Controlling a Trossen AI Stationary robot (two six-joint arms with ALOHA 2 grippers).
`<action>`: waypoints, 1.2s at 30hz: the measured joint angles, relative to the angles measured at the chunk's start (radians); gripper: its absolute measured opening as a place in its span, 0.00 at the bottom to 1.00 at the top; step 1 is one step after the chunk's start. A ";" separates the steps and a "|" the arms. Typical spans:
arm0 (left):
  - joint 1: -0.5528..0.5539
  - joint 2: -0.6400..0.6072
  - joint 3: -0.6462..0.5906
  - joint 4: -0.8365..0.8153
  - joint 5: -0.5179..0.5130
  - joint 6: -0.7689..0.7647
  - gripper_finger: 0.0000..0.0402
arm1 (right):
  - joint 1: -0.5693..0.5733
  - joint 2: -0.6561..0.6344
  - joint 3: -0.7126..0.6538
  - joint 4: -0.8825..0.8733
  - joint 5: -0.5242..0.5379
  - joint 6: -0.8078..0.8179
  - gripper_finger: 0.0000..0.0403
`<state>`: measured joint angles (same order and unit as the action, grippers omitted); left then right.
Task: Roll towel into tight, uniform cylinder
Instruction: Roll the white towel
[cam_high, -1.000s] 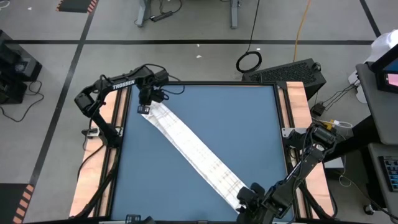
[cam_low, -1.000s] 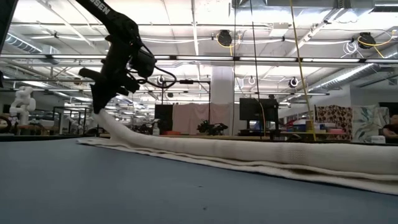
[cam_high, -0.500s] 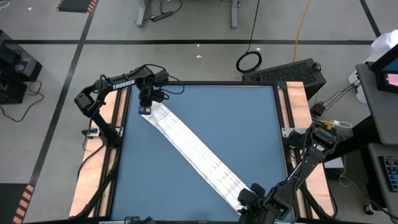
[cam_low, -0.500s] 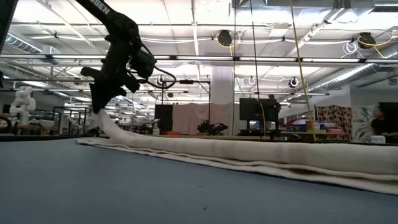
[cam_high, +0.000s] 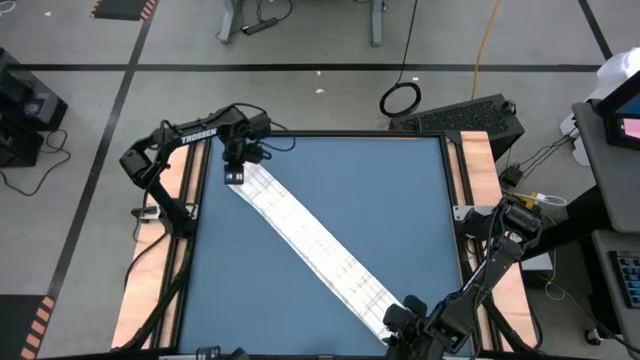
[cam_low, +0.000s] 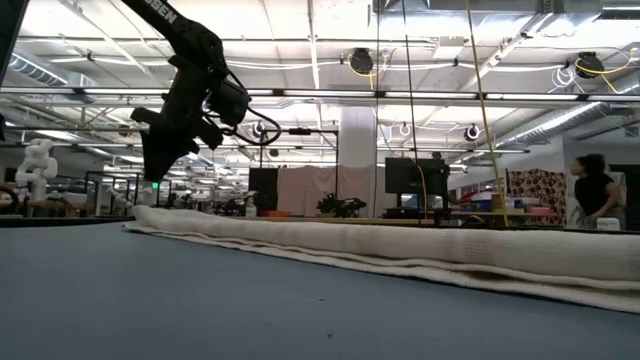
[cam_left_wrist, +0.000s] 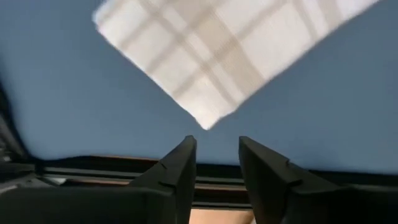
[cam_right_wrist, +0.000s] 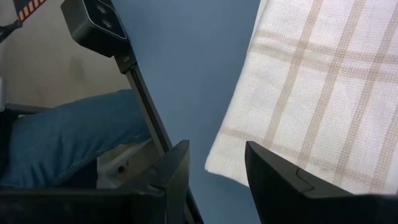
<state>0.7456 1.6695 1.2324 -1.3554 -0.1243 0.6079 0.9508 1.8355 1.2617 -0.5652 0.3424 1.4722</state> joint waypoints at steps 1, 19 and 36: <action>0.000 0.000 0.000 0.014 -0.005 -0.002 0.32 | 0.000 0.000 0.000 0.000 0.000 -0.005 0.36; 0.029 0.000 -0.211 0.205 -0.147 -0.202 0.40 | 0.042 0.000 0.000 -0.020 0.034 -0.023 0.36; 0.004 0.000 -0.227 0.171 -0.036 -0.067 0.20 | 0.046 0.000 0.000 -0.031 0.078 -0.063 0.36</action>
<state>0.7498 1.6695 1.0058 -1.1840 -0.1598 0.5412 0.9970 1.8351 1.2621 -0.5961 0.4207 1.4094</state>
